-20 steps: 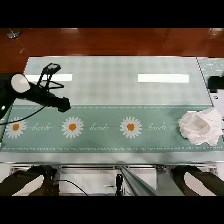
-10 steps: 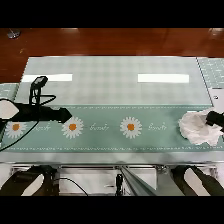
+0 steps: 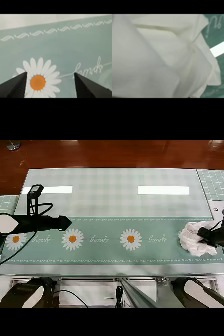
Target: Fold the shirts.
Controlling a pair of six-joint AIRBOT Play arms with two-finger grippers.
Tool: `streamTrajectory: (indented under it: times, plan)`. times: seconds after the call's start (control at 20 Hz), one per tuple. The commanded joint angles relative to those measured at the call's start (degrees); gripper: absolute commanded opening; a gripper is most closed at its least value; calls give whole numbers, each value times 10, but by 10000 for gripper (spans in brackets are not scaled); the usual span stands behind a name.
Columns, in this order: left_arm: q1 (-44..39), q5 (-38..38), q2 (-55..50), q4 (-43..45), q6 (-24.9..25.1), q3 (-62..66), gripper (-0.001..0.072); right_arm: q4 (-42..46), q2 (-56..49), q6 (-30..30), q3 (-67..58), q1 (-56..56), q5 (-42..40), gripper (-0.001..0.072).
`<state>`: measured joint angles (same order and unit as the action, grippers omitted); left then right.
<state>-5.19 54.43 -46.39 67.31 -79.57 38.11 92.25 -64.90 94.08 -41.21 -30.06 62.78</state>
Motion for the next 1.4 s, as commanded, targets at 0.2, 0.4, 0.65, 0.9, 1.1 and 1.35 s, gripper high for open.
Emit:
streamTrajectory:
  times: [0.2, 0.4, 0.65, 0.9, 1.1, 1.35]
  plan:
    - [115, -16, 17, 69, -123, 11, 703, -221, 87, -120, -239, 28, 32, 31]
    - [120, 46, 41, 0, -98, 9, 703, -245, 182, -97, -401, 75, 17, 31]
    - [120, 39, 53, -130, 3, 7, 703, -270, 214, -80, -581, 165, 32, 31]
    - [120, 17, 53, -129, 5, 7, 703, -325, 212, -78, -630, 250, 43, 31]
    - [120, 17, 52, -129, 25, 7, 703, -342, 193, -81, -555, 328, 99, 31]
    - [120, 15, 50, -129, 25, 7, 703, -342, 186, -42, -216, 485, -39, 31]
